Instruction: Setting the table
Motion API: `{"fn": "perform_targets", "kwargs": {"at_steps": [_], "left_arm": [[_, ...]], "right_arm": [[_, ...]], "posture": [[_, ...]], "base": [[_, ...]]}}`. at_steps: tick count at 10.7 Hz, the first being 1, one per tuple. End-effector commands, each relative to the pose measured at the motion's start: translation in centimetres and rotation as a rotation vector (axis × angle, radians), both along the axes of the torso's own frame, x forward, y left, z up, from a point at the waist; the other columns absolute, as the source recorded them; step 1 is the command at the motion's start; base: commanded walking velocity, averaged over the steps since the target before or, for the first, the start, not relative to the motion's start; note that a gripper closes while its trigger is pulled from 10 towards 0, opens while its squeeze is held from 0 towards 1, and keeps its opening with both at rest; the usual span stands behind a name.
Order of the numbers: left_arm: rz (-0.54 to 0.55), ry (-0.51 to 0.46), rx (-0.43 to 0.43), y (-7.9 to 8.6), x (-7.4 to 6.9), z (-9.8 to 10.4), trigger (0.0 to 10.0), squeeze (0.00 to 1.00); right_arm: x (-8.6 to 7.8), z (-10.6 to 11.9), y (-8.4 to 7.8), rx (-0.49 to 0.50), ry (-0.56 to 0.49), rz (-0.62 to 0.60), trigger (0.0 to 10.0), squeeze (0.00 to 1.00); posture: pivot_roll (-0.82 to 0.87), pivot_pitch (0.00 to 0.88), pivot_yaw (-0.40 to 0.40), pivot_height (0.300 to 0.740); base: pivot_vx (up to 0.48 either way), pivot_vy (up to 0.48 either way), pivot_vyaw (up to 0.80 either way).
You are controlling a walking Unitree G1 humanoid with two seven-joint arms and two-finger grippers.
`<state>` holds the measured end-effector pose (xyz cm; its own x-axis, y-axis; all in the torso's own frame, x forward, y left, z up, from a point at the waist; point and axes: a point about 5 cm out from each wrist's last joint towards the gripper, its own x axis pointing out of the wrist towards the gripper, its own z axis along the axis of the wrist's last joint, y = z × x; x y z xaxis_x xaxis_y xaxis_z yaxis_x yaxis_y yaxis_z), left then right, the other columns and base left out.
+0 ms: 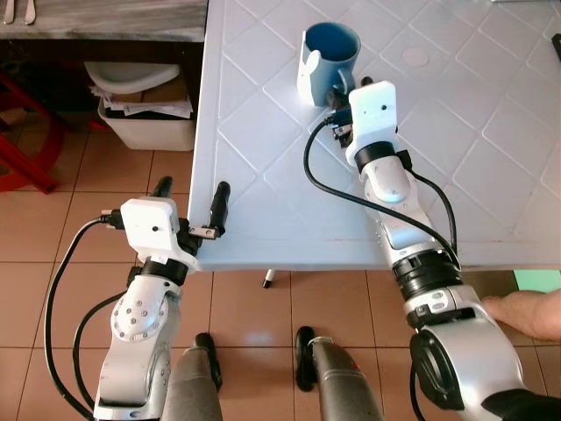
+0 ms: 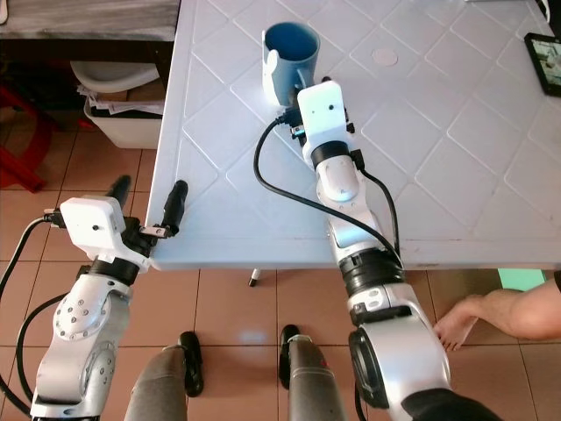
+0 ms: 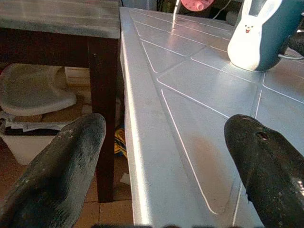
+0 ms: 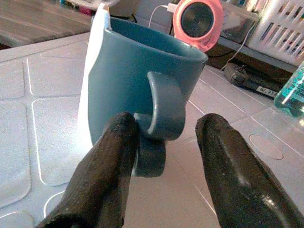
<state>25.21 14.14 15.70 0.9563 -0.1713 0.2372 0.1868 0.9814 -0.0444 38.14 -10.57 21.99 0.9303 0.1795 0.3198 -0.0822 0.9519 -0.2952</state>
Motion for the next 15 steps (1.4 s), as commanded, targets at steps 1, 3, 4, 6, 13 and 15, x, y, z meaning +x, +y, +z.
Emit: {"fn": "perform_targets", "kwargs": {"at_steps": [1,3,4,6,13,15], "left_arm": [[0.012,0.007,0.028,0.2,-0.1,-0.3,10.0,0.00],[0.014,0.008,0.036,0.2,0.0,-0.5,10.0,0.00],[0.016,0.007,0.039,0.2,0.0,-0.5,10.0,0.00],[0.026,0.006,0.051,0.3,0.2,-0.6,10.0,0.00],[0.171,0.030,0.095,0.9,1.1,-1.4,10.0,0.00],[0.189,0.065,0.078,1.2,1.5,-1.9,10.0,0.00]], "right_arm": [[0.1,-0.1,-0.2,0.015,-0.002,0.000,0.0,0.00],[0.3,-0.1,0.0,0.022,0.001,0.020,0.2,0.00],[0.3,0.0,0.0,0.023,0.001,0.026,0.2,0.00],[0.5,-0.1,-0.1,0.035,0.010,0.038,0.4,0.00],[-3.3,-1.0,-1.4,0.164,-0.036,0.065,8.7,0.00],[-6.5,-1.1,-2.3,0.118,-0.081,0.079,10.0,0.00]], "posture": [[0.02,0.317,-0.046,0.740],[0.02,0.310,-0.043,0.740],[0.02,0.307,-0.043,0.740],[0.02,0.302,-0.044,0.740],[0.00,0.262,-0.046,0.740],[-0.01,0.236,-0.043,0.740]], "base": [[0.000,0.000,0.00],[0.000,0.000,0.00],[0.000,0.000,0.00],[0.000,0.000,0.00],[0.000,0.000,0.00],[0.000,0.000,0.00]]}}
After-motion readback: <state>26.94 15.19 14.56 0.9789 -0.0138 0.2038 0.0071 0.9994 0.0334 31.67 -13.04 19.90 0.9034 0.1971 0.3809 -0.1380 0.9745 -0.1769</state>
